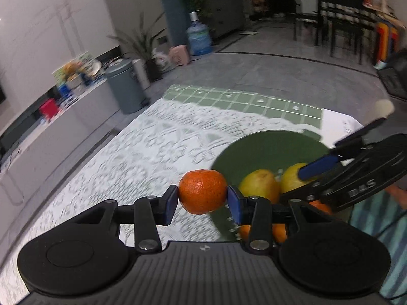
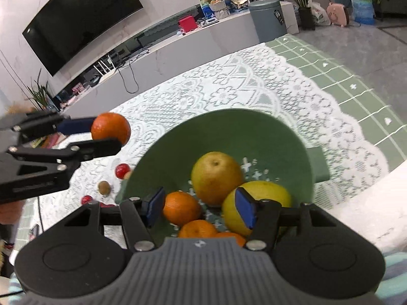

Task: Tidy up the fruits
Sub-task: 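Carry the held orange over the colander with the left tool and release it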

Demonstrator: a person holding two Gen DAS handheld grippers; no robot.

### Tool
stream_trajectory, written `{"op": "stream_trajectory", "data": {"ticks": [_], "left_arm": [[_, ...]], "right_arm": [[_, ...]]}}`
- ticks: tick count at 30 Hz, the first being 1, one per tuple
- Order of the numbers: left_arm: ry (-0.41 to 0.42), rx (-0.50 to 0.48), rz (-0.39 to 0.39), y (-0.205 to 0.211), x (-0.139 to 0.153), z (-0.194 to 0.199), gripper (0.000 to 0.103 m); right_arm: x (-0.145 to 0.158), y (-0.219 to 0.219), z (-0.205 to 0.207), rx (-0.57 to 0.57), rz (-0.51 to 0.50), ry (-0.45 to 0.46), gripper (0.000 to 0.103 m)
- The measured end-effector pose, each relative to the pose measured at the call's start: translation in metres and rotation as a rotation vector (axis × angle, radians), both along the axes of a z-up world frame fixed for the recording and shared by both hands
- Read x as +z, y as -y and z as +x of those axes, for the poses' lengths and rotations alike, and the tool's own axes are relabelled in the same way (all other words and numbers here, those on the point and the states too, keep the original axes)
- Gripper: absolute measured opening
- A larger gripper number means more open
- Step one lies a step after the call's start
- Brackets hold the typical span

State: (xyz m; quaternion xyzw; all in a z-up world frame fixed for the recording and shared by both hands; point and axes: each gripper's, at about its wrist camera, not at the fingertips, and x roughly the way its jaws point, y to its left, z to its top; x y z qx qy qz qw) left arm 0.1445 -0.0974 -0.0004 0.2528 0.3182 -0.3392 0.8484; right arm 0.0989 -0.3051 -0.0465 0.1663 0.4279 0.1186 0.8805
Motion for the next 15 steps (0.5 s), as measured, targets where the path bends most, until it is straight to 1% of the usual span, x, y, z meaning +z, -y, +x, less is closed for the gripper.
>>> {"op": "stream_trajectory", "data": {"ticks": [2,7,11,15], "left_arm": [[0.001,-0.034,0.027,0.011,-0.003,-0.002,0.048],[-0.029,-0.071,0.112,0.033,-0.023,-0.002,0.048],[-0.058,-0.113,0.189,0.043,-0.041,-0.005,0.048],[-0.031,-0.126,0.253,0.049,-0.054,-0.005,0.048]], "right_arm": [[0.001,0.000,-0.002,0.005,-0.022,0.008,0.059],[0.002,0.002,-0.008,0.007,-0.074,0.032,0.059],[0.000,0.008,-0.011,-0.002,-0.059,0.037,0.059],[-0.002,0.007,-0.012,0.006,-0.061,0.041,0.059]]}}
